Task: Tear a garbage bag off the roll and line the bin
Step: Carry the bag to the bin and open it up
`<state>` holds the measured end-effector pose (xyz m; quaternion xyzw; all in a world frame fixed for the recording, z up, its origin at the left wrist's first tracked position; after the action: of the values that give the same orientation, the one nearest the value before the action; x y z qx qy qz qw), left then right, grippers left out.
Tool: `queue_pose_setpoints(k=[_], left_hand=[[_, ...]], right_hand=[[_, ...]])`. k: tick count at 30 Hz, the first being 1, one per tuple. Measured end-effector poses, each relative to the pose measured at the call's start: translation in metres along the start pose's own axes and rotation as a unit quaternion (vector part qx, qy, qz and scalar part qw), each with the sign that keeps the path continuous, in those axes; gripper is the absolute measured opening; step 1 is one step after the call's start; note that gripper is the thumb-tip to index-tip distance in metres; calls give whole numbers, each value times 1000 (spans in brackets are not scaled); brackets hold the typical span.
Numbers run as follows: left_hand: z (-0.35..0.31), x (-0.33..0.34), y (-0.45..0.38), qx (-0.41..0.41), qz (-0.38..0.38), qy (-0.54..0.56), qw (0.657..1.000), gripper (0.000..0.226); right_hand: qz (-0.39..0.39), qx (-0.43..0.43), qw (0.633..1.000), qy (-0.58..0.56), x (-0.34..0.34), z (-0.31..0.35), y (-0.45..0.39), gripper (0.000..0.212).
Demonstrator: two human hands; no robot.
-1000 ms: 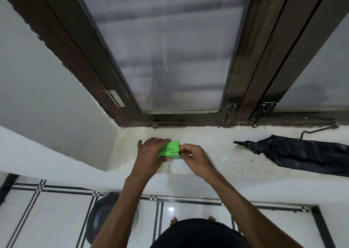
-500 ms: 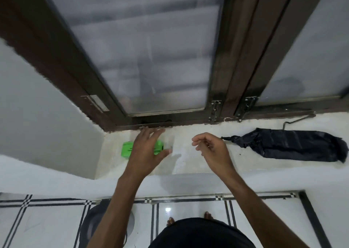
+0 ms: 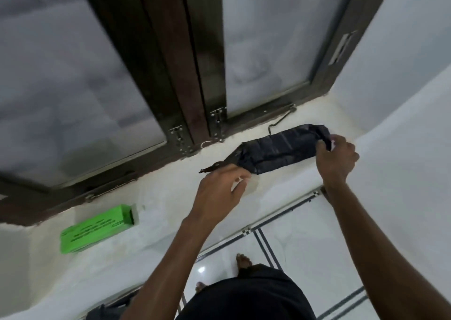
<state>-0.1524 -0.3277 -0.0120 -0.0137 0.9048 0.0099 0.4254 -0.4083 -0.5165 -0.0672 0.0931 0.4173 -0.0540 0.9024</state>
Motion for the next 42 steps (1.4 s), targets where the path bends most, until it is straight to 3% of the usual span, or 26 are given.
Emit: queue_pose_setpoints(k=[4, 9, 13, 21, 26, 31, 34, 42], left_hand=[[-14, 18, -12, -5, 15, 11, 1000, 17], [-20, 27, -14, -30, 32, 40, 998, 18], [-27, 29, -14, -64, 30, 144, 987, 16], [-45, 51, 23, -101, 84, 284, 950, 19], [-34, 57, 89, -72, 92, 304, 946, 33], [-6, 52, 174, -106, 100, 376, 915, 12], [2, 56, 234, -106, 105, 415, 897, 21], [19, 64, 384, -157, 36, 495, 854, 20]], right_hand=[[27, 48, 998, -16, 6, -27, -23, 50], [60, -53, 990, -113, 4, -13, -23, 22], [144, -130, 951, -241, -11, 8, 30, 9], [307, -220, 887, -265, -14, 17, 160, 21], [342, -226, 883, -229, 1, 4, 244, 17], [359, -223, 877, -228, 8, -7, 325, 17], [363, -195, 879, -241, 16, -17, 374, 15], [416, -189, 861, -222, 34, -41, 512, 20]])
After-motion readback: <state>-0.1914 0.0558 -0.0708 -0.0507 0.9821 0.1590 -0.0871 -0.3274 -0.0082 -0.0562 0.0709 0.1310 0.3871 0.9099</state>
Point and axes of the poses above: each hand's wrist, its own y-axis away from the middle knuckle, its own x-axis out of the palm, z = x × y, the point moved 8 cm from there along -y, towards the middle knuckle, and after that the axes turned 10 degrees about z, right-handed, at the moved point
